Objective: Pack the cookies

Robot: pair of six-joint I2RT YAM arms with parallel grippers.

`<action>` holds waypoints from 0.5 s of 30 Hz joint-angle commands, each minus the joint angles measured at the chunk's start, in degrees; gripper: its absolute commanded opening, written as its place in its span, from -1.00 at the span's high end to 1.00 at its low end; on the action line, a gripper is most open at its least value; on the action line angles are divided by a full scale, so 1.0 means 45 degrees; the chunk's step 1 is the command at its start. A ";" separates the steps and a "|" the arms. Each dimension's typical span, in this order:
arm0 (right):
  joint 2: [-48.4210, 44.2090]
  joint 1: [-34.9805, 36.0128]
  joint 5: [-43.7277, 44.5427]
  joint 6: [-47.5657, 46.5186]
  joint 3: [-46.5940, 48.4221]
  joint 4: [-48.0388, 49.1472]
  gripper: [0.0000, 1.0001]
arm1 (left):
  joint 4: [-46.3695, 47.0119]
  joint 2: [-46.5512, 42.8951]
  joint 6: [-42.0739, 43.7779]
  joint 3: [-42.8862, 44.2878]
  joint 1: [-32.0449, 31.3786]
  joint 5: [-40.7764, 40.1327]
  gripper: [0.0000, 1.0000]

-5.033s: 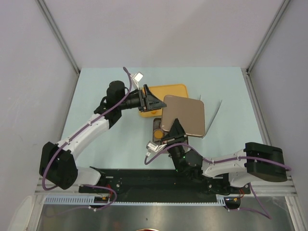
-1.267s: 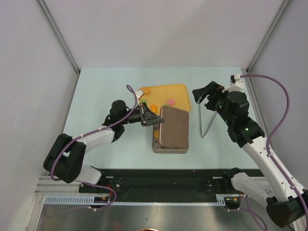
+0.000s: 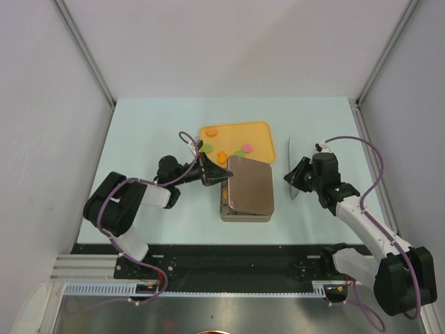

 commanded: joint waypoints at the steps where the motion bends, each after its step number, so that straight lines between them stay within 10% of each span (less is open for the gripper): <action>1: 0.0412 0.0216 -0.0374 0.0134 -0.0175 0.1015 0.35 | 0.1625 0.0154 -0.0158 -0.0026 0.0073 0.0244 0.99; 6: 0.1096 0.0373 -0.1213 0.0310 -0.0214 0.1815 -0.02 | 0.0980 0.0096 0.0272 0.0013 0.0073 0.0244 0.99; 15: 0.2093 0.0607 -0.2133 0.0681 -0.0468 0.3436 -0.09 | 0.0628 0.0213 0.0584 -0.0084 0.0073 0.0185 0.99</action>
